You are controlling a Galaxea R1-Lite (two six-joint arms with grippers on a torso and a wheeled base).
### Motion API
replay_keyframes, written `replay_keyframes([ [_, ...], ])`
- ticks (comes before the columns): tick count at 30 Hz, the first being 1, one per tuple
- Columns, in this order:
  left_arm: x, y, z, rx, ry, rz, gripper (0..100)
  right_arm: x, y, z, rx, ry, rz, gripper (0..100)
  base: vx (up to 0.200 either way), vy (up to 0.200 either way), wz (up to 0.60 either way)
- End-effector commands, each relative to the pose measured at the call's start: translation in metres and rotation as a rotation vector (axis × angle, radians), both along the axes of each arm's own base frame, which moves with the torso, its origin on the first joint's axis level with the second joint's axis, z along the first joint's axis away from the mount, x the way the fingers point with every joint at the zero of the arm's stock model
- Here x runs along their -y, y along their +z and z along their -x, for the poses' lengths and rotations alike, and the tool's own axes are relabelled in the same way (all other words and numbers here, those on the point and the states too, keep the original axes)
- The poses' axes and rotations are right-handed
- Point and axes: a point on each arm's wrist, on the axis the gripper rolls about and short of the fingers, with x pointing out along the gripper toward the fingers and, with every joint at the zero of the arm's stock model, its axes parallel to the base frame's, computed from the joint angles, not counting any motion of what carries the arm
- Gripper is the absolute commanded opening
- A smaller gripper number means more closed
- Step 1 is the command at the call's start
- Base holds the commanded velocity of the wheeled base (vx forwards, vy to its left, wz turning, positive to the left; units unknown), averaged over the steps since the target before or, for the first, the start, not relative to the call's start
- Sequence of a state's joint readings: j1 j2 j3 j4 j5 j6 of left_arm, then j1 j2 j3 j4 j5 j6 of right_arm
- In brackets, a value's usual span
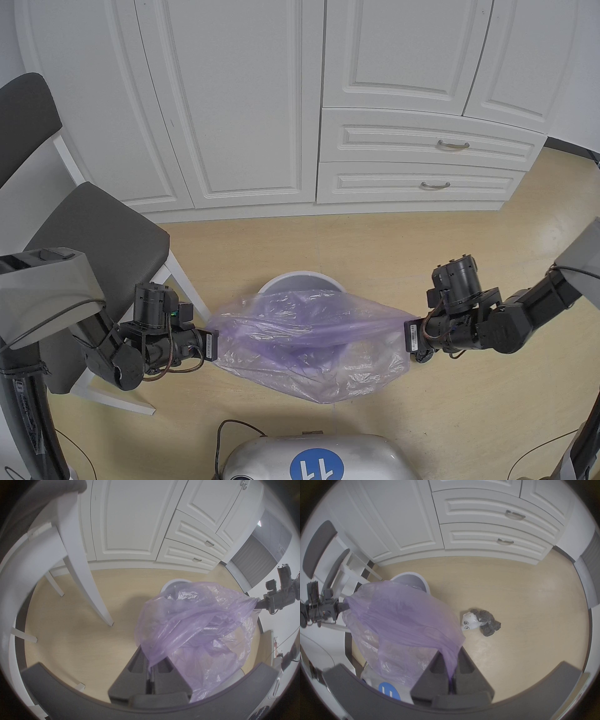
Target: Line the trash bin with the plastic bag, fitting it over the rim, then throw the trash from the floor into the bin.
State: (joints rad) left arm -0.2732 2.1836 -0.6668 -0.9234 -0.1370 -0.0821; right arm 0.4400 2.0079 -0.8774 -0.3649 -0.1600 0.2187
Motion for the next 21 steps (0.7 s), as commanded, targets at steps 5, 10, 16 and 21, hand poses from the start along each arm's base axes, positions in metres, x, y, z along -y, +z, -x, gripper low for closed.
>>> replay_keyframes([
  [5,0.013,-0.031,-0.038,0.007,0.166,0.020,0,-0.030,-0.041,-0.043,-0.007,-0.118,-0.150,0,0.000,0.000,0.00],
  [10,0.018,-0.018,-0.055,0.093,0.259,0.102,0,-0.034,-0.042,-0.058,0.115,-0.166,-0.283,0,0.000,0.000,0.00],
  [16,0.019,0.003,-0.068,0.202,0.360,0.158,0,-0.033,-0.041,-0.063,0.234,-0.177,-0.334,0,0.000,0.000,0.00],
  [21,0.017,0.016,-0.049,0.179,0.327,0.133,0,-0.022,-0.035,-0.051,0.228,-0.137,-0.242,0,0.000,0.000,0.00],
])
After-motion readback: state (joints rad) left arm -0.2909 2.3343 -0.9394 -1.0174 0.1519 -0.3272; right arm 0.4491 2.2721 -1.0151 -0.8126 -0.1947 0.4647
